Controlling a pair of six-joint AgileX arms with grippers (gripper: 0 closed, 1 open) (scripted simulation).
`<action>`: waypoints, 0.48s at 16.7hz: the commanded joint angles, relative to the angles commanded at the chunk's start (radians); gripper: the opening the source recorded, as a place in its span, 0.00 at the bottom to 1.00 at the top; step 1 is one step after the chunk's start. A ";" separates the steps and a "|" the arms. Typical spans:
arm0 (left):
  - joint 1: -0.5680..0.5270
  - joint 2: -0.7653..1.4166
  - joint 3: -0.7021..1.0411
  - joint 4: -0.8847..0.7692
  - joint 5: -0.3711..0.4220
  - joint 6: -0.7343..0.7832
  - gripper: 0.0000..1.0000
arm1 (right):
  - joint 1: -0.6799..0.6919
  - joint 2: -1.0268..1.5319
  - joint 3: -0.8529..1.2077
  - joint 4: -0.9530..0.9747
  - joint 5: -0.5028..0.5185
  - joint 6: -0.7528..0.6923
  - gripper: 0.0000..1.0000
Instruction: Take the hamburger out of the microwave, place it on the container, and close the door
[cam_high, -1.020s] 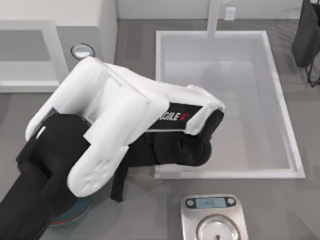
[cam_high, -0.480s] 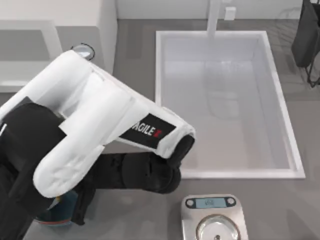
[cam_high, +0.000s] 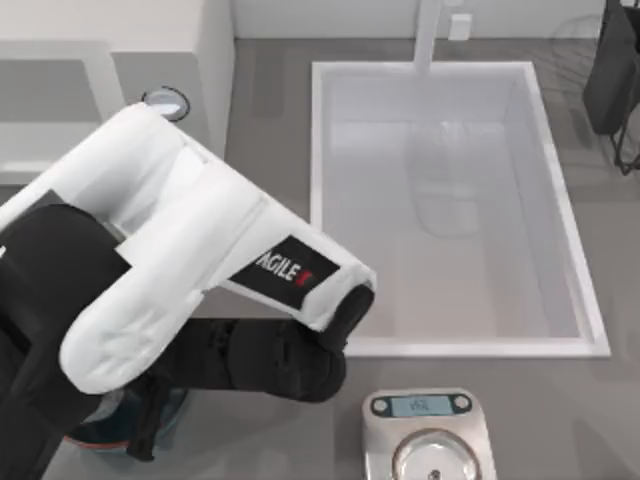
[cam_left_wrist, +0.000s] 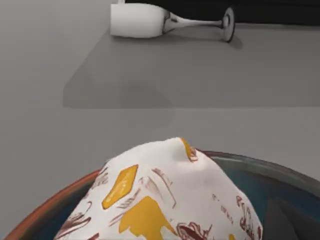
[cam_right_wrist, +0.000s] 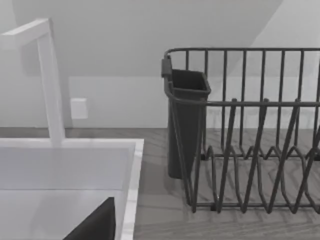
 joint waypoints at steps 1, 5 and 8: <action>0.000 0.000 0.000 0.000 0.000 0.000 0.08 | 0.000 0.000 0.000 0.000 0.000 0.000 1.00; 0.000 0.000 0.000 0.000 0.000 0.000 0.38 | 0.000 0.000 0.000 0.000 0.000 0.000 1.00; 0.000 0.000 0.000 0.000 0.000 0.000 0.60 | 0.000 0.000 0.000 0.000 0.000 0.000 1.00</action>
